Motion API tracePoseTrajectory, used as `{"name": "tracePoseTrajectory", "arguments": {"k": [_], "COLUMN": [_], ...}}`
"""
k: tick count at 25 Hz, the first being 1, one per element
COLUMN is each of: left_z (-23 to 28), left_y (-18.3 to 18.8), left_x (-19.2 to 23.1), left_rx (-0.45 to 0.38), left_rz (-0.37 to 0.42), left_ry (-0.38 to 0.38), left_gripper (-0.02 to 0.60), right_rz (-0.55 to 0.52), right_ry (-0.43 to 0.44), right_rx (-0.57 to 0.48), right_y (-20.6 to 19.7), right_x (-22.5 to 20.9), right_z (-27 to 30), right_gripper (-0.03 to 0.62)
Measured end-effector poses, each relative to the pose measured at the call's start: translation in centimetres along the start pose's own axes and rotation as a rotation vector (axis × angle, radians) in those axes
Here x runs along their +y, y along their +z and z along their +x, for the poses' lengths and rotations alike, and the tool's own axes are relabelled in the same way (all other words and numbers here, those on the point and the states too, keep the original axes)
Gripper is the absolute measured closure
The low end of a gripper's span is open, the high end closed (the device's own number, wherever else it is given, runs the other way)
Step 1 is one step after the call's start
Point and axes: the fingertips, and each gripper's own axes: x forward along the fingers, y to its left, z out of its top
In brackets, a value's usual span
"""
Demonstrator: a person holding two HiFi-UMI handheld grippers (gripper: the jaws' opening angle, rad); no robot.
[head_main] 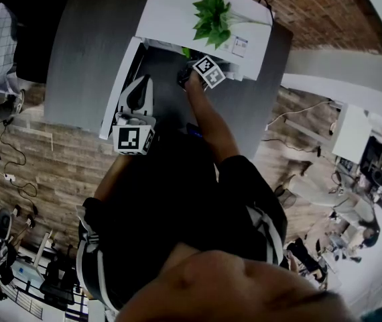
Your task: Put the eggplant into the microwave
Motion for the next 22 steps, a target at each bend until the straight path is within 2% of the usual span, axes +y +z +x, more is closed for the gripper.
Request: {"name": "tracePoseTrajectory", "arguments": {"k": [3,7,15,22], "left_z": [0.0,0.1,0.2,-0.1], "left_y": [-0.2,-0.4,-0.3,0.0], "left_x": [0.0,0.0,-0.3,-0.6], "left_rx": [0.005,0.001,-0.002,-0.013], "left_rz": [-0.005,-0.012,-0.005,-0.007], "left_ry": [0.001,-0.002,-0.009,-0.013], "left_gripper": [0.546,0.546,0.546,0.546], "right_rz": [-0.093,-0.158,-0.2,-0.275], "right_ry": [-0.015,-0.039,-0.034,-0.012], "right_rx": [-0.014,-0.027,-0.045,-0.046], "right_y": [-0.1,-0.2,0.3,0.7], "right_x": [-0.3,-1.2,-1.2,-0.1], "right_z": [-0.1,-0.3,-1.3,-2.7], "right_gripper": [0.424,0.421,0.421,0.499]}}
